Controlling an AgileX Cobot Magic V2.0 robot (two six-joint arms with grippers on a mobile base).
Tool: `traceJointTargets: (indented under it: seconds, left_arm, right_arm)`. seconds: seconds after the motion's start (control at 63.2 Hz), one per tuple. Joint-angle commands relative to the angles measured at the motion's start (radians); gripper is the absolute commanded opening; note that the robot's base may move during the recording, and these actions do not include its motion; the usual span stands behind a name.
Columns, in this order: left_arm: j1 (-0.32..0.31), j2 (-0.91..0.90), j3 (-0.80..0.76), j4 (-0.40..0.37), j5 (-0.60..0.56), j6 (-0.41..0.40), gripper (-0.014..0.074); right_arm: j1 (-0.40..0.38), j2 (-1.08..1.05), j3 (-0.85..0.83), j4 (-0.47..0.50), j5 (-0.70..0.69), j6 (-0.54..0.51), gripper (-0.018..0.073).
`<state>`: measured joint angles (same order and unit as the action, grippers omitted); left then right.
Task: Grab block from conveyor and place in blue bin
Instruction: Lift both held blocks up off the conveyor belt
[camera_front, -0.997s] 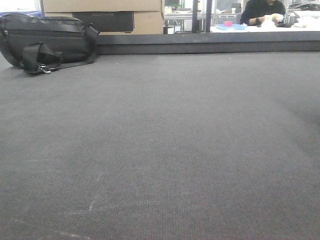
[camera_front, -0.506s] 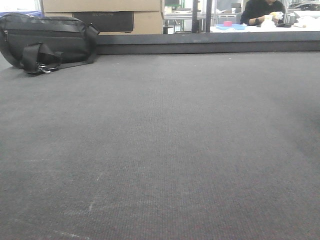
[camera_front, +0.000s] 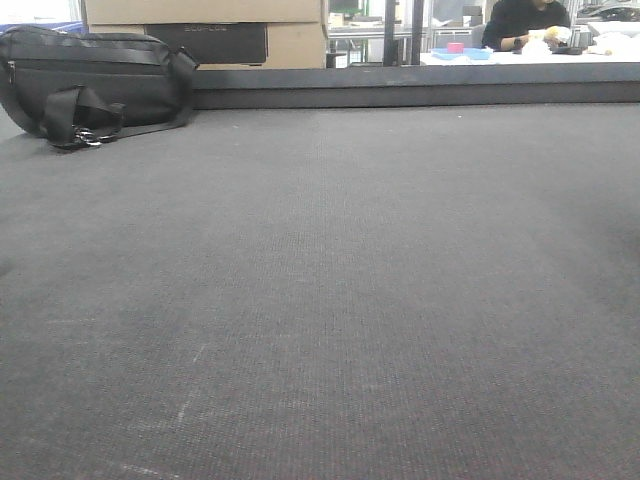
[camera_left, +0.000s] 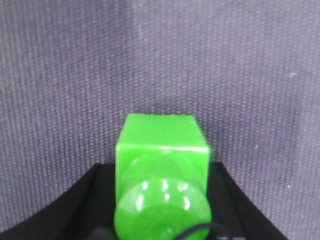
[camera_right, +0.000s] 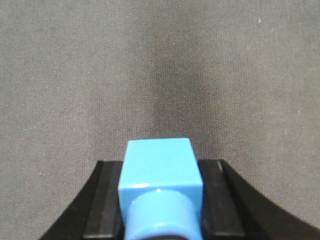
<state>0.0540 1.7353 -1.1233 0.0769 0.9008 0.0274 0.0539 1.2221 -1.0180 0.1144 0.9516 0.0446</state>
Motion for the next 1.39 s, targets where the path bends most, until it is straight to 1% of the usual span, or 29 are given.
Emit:
traceJointTargets:
  seconds: [0.0,0.047,0.19,0.285,0.332,0.396,0.475,0.601,0.68,0.712,0.775,0.854,0.933,1.044,1.202,1.281,1.376]
  left_arm:
    - [0.003,-0.02,-0.032,0.012,-0.009,0.003,-0.0028]
    - [0.003,-0.047,-0.056,-0.002,0.003,0.001,-0.0115]
    - [0.003,-0.16,-0.098,-0.044,0.0,0.001,-0.0111]
    - [0.003,-0.265,-0.096,-0.063,-0.042,0.001,-0.0111]
    - [0.003,-0.323,-0.086,-0.077,-0.08,0.001,-0.0111]
    - [0.003,-0.389,-0.058,-0.077,-0.161,0.001,-0.0111]
    - [0.003,-0.478,0.015,-0.103,-0.276,0.001,-0.0111]
    - [0.003,-0.665,0.234,-0.183,-0.501,0.001,-0.0111]
    - [0.003,-0.788,0.385,-0.206,-0.626,0.001,-0.0111]
    - [0.003,-0.856,0.456,-0.206,-0.656,0.001,-0.0111]
    - [0.003,-0.958,0.541,-0.202,-0.662,0.001,-0.0111]
    - [0.003,-1.078,0.619,-0.2,-0.656,0.001,-0.0111]
    - [0.003,-1.201,0.662,-0.2,-0.656,0.001,-0.0111]
    - [0.003,-1.358,0.673,-0.2,-0.65,0.001,-0.0111]
    - [0.003,-1.524,0.673,-0.192,-0.657,0.001,-0.0111]
    - [0.003,-1.584,0.673,-0.17,-0.654,0.001,-0.0111]
    - [0.003,-1.635,0.673,-0.11,-0.653,0.001,-0.0111]
  right_arm:
    - [-0.001,-0.008,-0.006,-0.002,-0.014,-0.003,-0.0162]
    - [-0.001,-0.008,-0.006,-0.002,-0.014,-0.003,-0.0162]
    - [-0.001,-0.012,-0.006,0.002,-0.011,-0.003,-0.0162]
    - [-0.001,-0.029,-0.006,0.002,-0.026,-0.027,-0.0162]
    - [0.001,-0.043,-0.006,0.002,-0.051,-0.045,-0.0162]
    - [0.001,-0.066,-0.005,0.002,-0.095,-0.071,-0.0162]
    - [0.001,-0.096,0.011,0.002,-0.151,-0.081,-0.0162]
    - [0.001,-0.164,0.105,-0.007,-0.27,-0.092,-0.0162]
    - [0.001,-0.24,0.211,-0.009,-0.409,-0.11,-0.0162]
    - [0.001,-0.294,0.276,-0.009,-0.499,-0.112,-0.0162]
    - [0.001,-0.378,0.366,-0.009,-0.616,-0.112,-0.0162]
    - [0.001,-0.482,0.448,-0.009,-0.673,-0.112,-0.0162]
    - [0.001,-0.553,0.499,-0.009,-0.674,-0.112,-0.0162]
    - [0.001,-0.659,0.521,-0.006,-0.643,-0.112,-0.0162]
    - [0.001,-0.792,0.521,0.062,-0.634,-0.112,-0.0162]
    - [0.028,-0.854,0.518,0.058,-0.641,-0.112,-0.0162]
    - [0.041,-0.934,0.514,0.058,-0.659,-0.112,-0.0162]
